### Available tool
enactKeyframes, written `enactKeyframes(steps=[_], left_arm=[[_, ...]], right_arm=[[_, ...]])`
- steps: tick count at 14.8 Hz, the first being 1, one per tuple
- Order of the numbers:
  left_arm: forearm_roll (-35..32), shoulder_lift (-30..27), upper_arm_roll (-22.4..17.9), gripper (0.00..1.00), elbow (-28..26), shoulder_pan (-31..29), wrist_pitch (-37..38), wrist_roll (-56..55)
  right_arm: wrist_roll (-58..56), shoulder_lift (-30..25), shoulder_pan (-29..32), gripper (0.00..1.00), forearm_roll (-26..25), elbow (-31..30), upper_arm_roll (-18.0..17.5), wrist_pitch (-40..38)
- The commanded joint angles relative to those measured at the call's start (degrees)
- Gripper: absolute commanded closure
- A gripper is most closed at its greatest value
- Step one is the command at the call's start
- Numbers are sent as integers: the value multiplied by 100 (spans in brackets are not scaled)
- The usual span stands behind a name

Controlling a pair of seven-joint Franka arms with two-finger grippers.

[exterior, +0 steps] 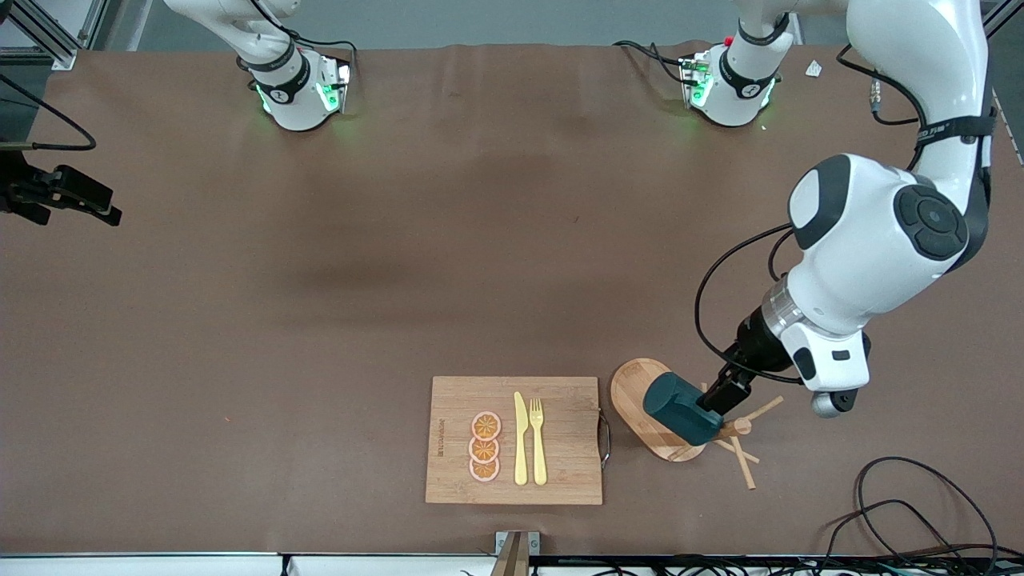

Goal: Transfer cup from left to right arm and place
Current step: 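Reach the left gripper to the teal mug on the stand and grasp it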

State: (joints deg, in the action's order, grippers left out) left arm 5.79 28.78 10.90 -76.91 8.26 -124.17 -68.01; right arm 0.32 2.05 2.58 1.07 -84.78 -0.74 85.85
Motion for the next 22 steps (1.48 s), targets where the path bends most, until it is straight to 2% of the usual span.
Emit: enactKeyframes(steps=[1, 7, 22], left_arm=[[204, 232, -17, 0, 176, 9, -256, -116], [204, 645, -17, 0, 176, 27, -617, -108], [379, 980, -9, 0, 167, 80, -995, -108]], right_arm=[[12, -30, 32, 0, 43, 14, -5, -33], [12, -30, 41, 0, 51, 14, 3, 2], [30, -21, 14, 0, 51, 5, -14, -7]])
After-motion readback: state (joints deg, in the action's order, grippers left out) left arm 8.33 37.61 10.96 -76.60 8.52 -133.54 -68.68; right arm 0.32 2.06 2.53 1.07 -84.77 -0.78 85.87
